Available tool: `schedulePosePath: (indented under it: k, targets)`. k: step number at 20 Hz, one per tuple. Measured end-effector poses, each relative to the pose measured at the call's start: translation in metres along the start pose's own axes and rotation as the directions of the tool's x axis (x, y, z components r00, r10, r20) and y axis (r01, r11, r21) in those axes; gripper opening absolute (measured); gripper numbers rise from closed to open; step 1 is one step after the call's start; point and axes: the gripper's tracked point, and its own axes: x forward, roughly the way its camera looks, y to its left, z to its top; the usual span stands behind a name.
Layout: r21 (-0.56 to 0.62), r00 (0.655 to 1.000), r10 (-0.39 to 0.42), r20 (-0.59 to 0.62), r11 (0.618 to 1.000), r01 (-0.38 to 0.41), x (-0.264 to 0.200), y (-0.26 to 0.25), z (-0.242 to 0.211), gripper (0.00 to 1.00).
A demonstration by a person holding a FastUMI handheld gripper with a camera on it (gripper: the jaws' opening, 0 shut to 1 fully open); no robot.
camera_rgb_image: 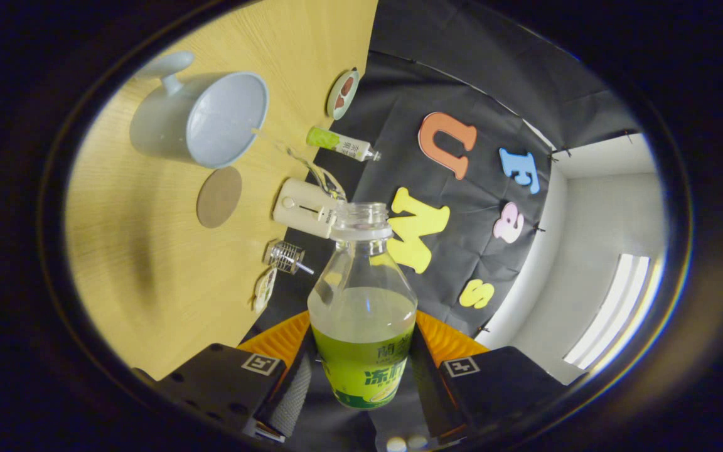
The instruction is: Take the bottle from table, then pour the juice into the cup, finally place the bottle on the coaster
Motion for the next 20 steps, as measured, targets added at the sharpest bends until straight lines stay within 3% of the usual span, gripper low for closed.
schedulePosePath:
  k: [20]
  targets:
    - [-0.135,0.998,-0.053,-0.019,0.99,0.05,-0.001,-0.03,-0.001,0.8]
